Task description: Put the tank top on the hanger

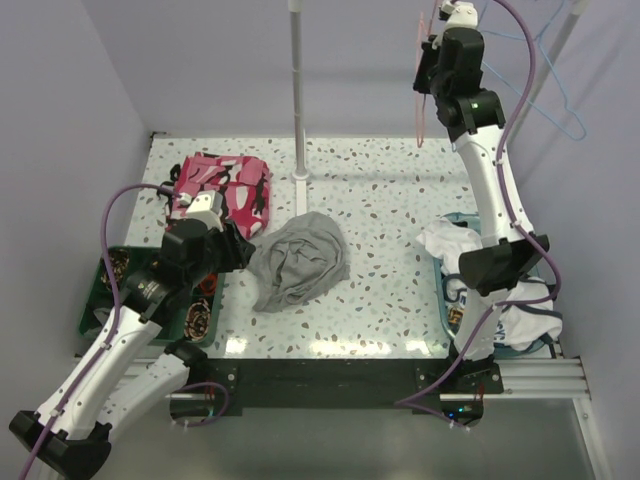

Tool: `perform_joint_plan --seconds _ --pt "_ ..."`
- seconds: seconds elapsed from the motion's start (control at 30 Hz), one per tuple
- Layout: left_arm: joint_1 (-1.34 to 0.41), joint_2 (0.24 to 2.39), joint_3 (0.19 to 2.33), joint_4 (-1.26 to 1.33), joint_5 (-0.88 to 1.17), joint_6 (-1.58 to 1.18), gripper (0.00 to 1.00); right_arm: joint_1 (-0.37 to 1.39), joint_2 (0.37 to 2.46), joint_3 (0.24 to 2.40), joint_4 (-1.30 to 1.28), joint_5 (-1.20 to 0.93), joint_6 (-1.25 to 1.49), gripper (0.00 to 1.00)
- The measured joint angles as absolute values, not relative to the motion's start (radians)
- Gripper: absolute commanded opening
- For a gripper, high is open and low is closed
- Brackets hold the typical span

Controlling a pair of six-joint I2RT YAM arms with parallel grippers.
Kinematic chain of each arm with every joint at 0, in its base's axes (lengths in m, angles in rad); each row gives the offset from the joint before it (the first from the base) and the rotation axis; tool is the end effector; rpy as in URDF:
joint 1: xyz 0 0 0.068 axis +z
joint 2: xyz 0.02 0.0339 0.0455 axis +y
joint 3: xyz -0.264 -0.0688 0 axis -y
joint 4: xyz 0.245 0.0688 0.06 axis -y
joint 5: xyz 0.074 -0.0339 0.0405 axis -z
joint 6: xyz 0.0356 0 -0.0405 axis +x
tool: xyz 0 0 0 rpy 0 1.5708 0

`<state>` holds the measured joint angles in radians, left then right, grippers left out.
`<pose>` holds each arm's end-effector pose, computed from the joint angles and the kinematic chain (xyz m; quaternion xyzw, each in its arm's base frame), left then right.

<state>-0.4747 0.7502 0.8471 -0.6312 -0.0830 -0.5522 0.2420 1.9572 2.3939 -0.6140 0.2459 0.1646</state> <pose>0.1429 -0.0701 0.3212 -0.0542 0.8665 -0.2117 0.4488 0.4127 0.0929 0.4969 0.0492 0.7636 0.0365 0.6428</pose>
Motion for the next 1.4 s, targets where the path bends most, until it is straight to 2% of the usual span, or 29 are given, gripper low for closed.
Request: perform_joint_plan --seconds 0.77,1.17,1.4 --pt "-0.475 0.76 0.874 -0.631 -0.084 -0.552 0.5 0.242 1.951 2.394 -0.609 0.27 0.157 0.0" --pt "-0.475 0.76 0.875 -0.631 -0.087 -0.552 0.5 0.242 1.856 2.344 -0.555 0.262 0.157 0.0" --pt "-0.475 0.76 0.876 -0.631 -0.092 -0.552 0.5 0.246 1.79 2.245 -0.529 0.245 0.158 0.0"
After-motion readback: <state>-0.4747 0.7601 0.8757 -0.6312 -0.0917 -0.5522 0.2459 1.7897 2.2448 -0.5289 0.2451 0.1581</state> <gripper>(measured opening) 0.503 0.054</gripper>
